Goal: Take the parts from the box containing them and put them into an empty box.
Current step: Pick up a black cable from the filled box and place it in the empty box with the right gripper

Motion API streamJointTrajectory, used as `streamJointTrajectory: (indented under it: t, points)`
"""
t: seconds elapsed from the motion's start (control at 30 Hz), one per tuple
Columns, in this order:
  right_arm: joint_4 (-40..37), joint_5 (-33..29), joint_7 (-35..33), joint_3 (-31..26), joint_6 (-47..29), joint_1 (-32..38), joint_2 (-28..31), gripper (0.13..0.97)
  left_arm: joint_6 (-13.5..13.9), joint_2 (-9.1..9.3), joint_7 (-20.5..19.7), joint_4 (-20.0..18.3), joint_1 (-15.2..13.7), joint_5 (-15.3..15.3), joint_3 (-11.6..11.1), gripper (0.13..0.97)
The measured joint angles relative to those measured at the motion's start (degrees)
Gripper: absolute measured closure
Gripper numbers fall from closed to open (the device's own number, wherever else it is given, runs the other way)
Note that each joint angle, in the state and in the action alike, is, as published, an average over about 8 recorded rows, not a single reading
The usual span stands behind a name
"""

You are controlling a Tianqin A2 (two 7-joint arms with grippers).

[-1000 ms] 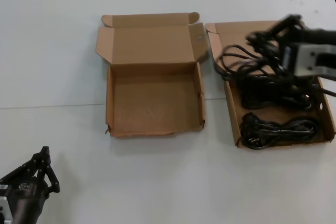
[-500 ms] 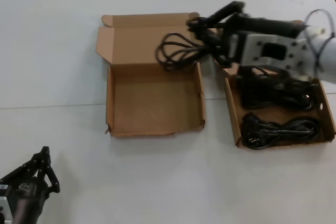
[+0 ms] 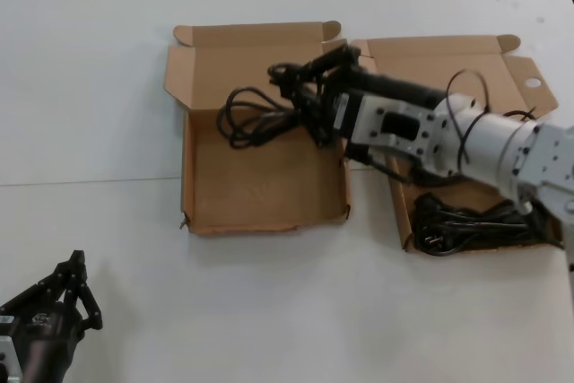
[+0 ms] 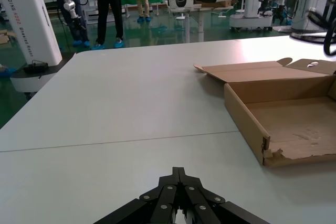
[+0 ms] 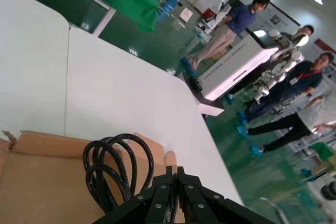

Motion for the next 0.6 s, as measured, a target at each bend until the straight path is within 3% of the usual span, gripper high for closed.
streamJointTrajectory:
  t: [0.6]
  points:
    - [-18.03,16.89,0.00,-7.70,13.17,0.79,3.04,0.936,0.00,0.00,0.00,0.00,0.00,0.00,0.00,0.941]
